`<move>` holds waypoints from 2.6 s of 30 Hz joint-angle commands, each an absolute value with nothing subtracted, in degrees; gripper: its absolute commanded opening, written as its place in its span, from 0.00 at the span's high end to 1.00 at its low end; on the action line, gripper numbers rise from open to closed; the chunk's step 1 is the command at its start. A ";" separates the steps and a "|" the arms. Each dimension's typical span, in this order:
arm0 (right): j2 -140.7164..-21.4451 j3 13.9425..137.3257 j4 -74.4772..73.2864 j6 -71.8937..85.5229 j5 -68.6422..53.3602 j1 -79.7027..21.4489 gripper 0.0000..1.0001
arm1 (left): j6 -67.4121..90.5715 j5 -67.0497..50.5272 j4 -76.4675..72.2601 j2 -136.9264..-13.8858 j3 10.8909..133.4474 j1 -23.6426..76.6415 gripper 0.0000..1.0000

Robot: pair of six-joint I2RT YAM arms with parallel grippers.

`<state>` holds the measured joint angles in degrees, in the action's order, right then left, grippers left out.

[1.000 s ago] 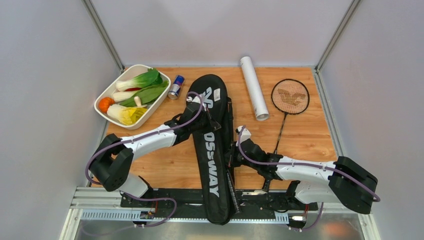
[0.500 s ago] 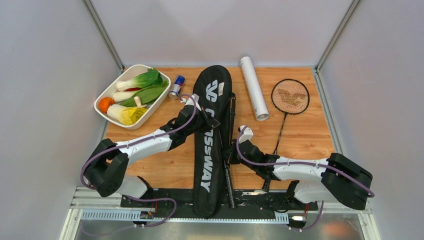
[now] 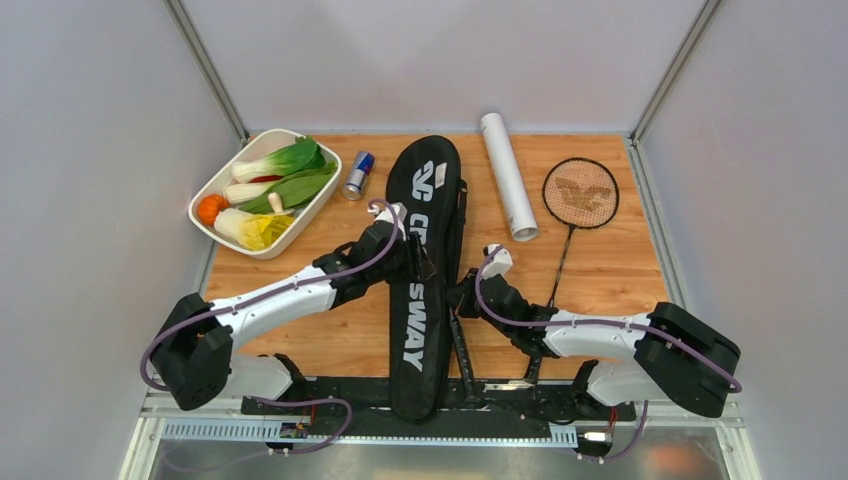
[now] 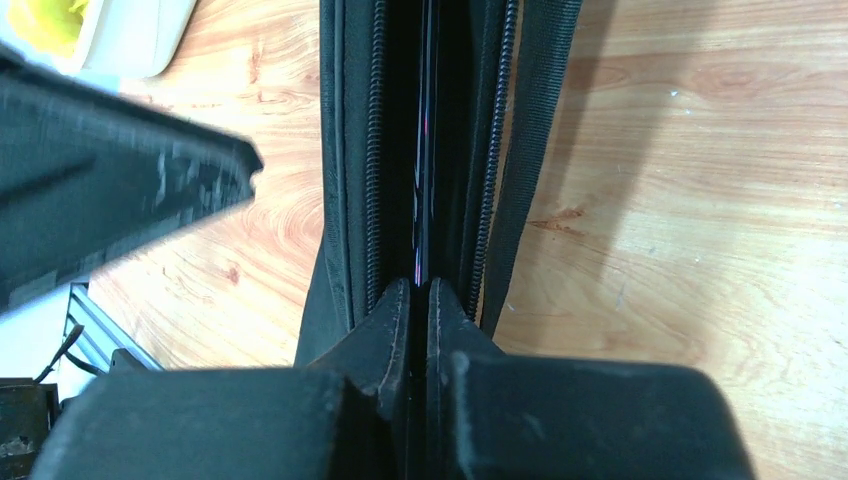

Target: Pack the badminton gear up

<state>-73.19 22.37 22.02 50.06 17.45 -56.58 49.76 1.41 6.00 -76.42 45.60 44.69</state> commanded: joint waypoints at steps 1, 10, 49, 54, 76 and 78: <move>-74.41 24.11 30.53 51.31 17.60 -56.72 1.00 | 42.17 8.83 15.85 -72.28 47.40 50.32 0.40; -74.19 24.78 29.50 51.89 17.95 -56.73 1.00 | 48.95 16.66 16.23 -72.81 42.52 64.80 0.31; -84.97 30.68 29.14 64.15 29.77 -55.90 1.00 | 62.75 13.15 4.08 -64.20 32.35 76.28 1.00; -89.09 31.27 30.03 67.57 32.61 -55.90 1.00 | 66.32 9.89 -5.46 -64.88 29.46 76.29 1.00; -69.71 24.80 7.07 39.92 1.05 -56.12 0.41 | 63.75 17.85 2.90 -68.60 31.24 76.24 1.00; -67.37 22.97 6.95 39.98 -3.89 -56.08 0.46 | 63.79 18.06 3.00 -68.91 31.14 76.21 1.00</move>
<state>-71.79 25.21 11.22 43.57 4.64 -55.83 64.40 16.64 1.98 -68.34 28.73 76.12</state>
